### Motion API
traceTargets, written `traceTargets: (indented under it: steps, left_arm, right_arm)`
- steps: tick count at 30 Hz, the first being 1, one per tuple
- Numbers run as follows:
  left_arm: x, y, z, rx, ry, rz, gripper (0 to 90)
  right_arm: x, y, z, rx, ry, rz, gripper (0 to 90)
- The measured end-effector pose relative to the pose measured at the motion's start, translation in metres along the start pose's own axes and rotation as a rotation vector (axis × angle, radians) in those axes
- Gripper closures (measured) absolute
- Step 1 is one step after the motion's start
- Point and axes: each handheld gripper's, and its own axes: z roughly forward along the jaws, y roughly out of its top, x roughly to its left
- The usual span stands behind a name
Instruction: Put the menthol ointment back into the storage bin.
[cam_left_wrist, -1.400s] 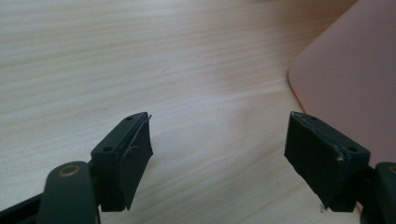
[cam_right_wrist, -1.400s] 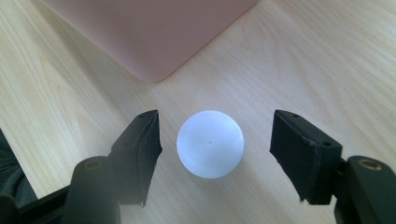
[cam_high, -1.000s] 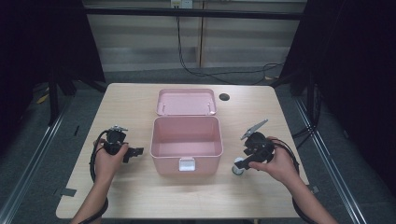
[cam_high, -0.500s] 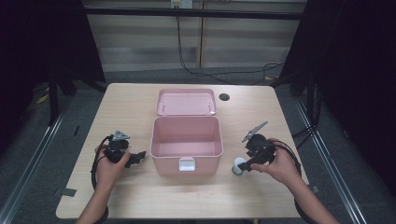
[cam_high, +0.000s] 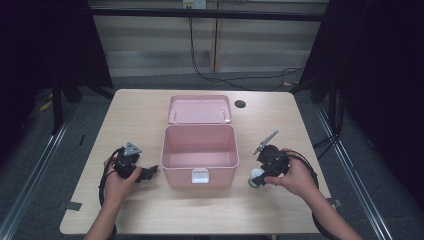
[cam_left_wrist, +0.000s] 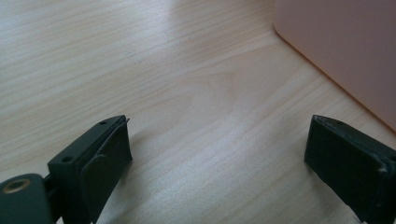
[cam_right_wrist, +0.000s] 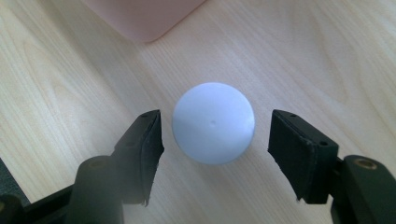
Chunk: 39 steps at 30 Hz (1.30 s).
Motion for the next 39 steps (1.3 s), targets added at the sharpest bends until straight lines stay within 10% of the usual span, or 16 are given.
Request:
traceTargets:
  steps: [39]
  left_arm:
    - [0.000, 0.000, 0.000, 0.004, -0.003, 0.003, 4.9]
  right_arm:
    - [0.004, 0.011, 0.005, 0.062, -0.018, -0.068, 51.1]
